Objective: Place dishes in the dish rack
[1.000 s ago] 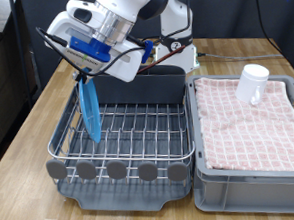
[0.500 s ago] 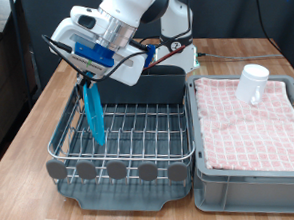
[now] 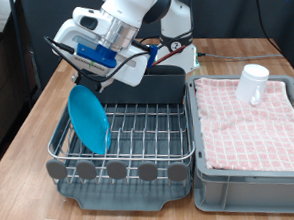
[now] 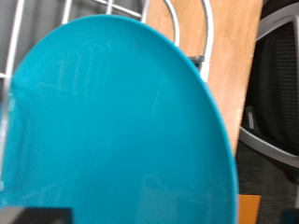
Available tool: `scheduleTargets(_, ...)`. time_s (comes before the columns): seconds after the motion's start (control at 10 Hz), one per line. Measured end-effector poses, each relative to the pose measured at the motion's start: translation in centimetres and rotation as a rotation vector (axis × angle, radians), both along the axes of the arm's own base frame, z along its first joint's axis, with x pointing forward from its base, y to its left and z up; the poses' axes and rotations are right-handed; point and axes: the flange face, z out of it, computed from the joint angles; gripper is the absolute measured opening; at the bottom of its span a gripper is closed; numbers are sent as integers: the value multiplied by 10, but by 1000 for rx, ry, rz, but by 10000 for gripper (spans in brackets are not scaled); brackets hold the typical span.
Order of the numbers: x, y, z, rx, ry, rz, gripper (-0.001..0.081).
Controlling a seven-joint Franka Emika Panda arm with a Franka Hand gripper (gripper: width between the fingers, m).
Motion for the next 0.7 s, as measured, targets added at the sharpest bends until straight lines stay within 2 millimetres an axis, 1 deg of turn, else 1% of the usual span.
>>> scheduleTargets(0.2,4,3,6,98,15,-32,619)
scheduleTargets(0.3,6,3,11,132,25,-48,619)
scheduleTargets(0.4,7,4,17,163,34,-65,751)
scheduleTargets(0.5,8,4,24,199,42,-80,792)
scheduleTargets(0.7,9,5,41,263,45,-98,801)
